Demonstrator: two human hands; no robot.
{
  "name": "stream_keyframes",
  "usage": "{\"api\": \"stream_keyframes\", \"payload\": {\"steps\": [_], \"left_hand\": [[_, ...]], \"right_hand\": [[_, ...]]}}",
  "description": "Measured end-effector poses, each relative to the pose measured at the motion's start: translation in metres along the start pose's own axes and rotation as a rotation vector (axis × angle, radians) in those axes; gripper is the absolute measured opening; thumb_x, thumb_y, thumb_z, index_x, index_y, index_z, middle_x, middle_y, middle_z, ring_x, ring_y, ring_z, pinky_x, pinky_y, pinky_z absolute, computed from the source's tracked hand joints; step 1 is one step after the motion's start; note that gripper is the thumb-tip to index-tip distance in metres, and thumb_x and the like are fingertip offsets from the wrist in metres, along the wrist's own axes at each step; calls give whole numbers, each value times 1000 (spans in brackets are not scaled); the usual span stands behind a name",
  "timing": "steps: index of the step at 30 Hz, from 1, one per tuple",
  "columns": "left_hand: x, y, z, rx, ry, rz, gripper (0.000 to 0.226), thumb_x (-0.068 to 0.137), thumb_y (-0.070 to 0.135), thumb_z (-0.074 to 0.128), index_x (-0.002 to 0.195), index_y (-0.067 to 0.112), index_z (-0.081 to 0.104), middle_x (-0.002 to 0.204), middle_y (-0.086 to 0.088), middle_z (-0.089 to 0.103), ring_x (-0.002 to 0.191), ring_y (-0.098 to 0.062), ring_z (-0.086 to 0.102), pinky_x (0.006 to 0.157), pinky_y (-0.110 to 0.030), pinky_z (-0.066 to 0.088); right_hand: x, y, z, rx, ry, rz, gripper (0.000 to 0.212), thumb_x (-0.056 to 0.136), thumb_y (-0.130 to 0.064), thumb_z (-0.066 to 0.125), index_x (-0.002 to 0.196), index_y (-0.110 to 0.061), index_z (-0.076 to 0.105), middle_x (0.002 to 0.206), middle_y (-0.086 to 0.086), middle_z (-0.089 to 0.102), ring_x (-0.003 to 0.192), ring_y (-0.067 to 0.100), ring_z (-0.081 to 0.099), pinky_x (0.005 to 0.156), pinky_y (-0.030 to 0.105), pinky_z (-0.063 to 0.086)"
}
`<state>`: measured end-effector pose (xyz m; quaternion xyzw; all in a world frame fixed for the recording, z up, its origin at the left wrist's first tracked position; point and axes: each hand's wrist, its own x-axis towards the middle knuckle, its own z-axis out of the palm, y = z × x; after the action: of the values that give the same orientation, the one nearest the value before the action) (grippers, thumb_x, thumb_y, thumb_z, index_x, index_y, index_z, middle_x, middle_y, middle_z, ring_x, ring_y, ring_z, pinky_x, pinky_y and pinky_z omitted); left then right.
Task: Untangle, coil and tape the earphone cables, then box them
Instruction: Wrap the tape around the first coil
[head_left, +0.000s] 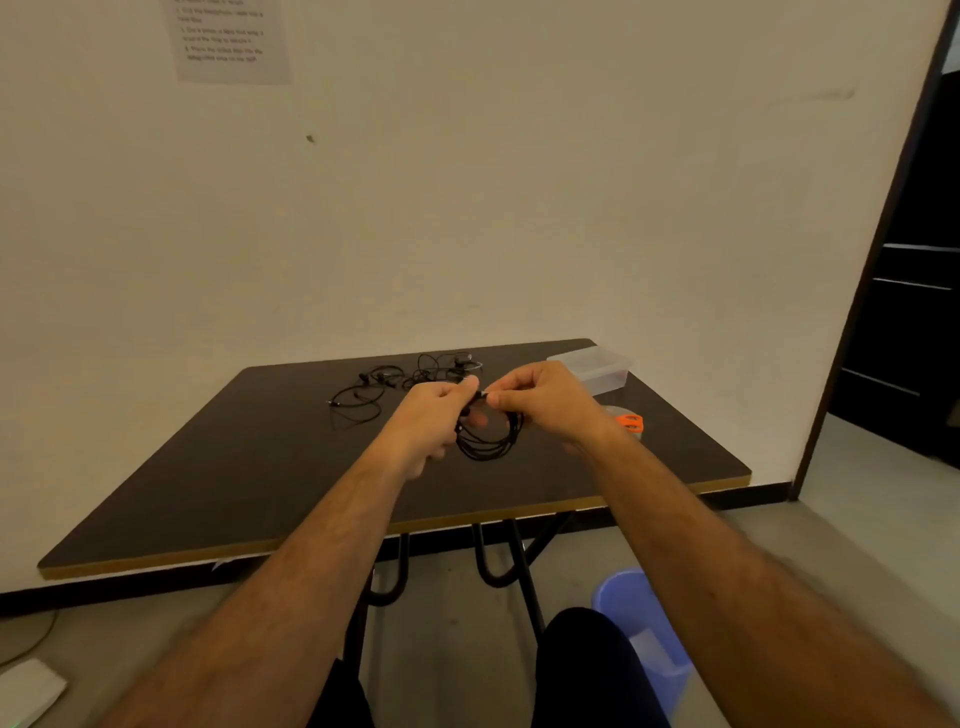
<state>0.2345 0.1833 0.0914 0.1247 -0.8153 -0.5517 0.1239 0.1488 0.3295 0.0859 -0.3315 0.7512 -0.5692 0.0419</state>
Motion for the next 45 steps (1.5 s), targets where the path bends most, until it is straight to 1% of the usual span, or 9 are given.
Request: {"api": "stream_keyframes", "payload": {"steps": [4,6,10,13,16,23,32,38,45], "left_hand": [[15,-14,-3,-317,-39,-178,54,100,56,40,119,10,60,101,-11,74,40,-4,29,34,-16,24],[19,-25,-3,-402,-35,-221,61,98,61,37,122,10,59,108,-13,73,41,-3,29,34,-15,25],[27,-49,4,-431,-43,-262,78,92,72,29,121,8,63,115,-14,71,43,-3,30,34,-17,26],[30,-62,17,-421,-65,-275,82,91,75,25,116,10,68,98,-4,70,48,-4,36,39,-17,25],[35,-68,25,-416,-76,-255,70,93,70,33,112,13,69,93,-2,72,55,-7,47,42,-18,28],[62,-85,23,-323,-66,-277,31,97,45,55,114,22,66,109,0,71,78,-12,59,57,-22,41],[115,-103,33,-188,-6,-282,29,94,23,66,122,17,62,103,-4,69,74,-9,62,52,-19,46],[143,-114,42,-123,11,-312,26,95,21,65,120,16,63,101,-3,69,82,-12,69,54,-21,49],[155,-118,49,-10,33,-279,22,96,21,62,118,20,63,100,2,68,82,-10,70,63,-23,54]], "right_hand": [[3,11,2,183,12,105,10,82,-9,77,91,-13,75,74,3,72,72,18,65,85,50,54],[5,19,3,232,32,134,8,83,-8,76,89,-12,75,75,6,72,70,19,65,87,55,54],[10,33,5,295,58,203,5,86,-9,73,86,-14,74,76,5,72,72,17,65,84,49,55],[15,46,7,300,92,228,5,88,-12,71,88,-15,74,78,3,72,74,16,66,81,41,55],[23,58,7,269,110,255,5,89,-14,70,92,-15,74,81,2,73,78,15,67,82,41,56],[47,81,7,221,141,327,6,89,-12,69,91,-15,73,91,6,73,84,16,67,83,37,58],[89,121,18,132,169,435,5,89,-8,68,89,-11,73,87,8,72,74,14,64,74,34,57],[109,141,17,-89,163,478,4,90,-16,69,88,-18,71,91,5,70,84,15,66,59,25,52],[123,160,11,-462,137,413,9,92,-23,67,98,-20,73,95,-1,69,84,9,62,80,29,55]]}}
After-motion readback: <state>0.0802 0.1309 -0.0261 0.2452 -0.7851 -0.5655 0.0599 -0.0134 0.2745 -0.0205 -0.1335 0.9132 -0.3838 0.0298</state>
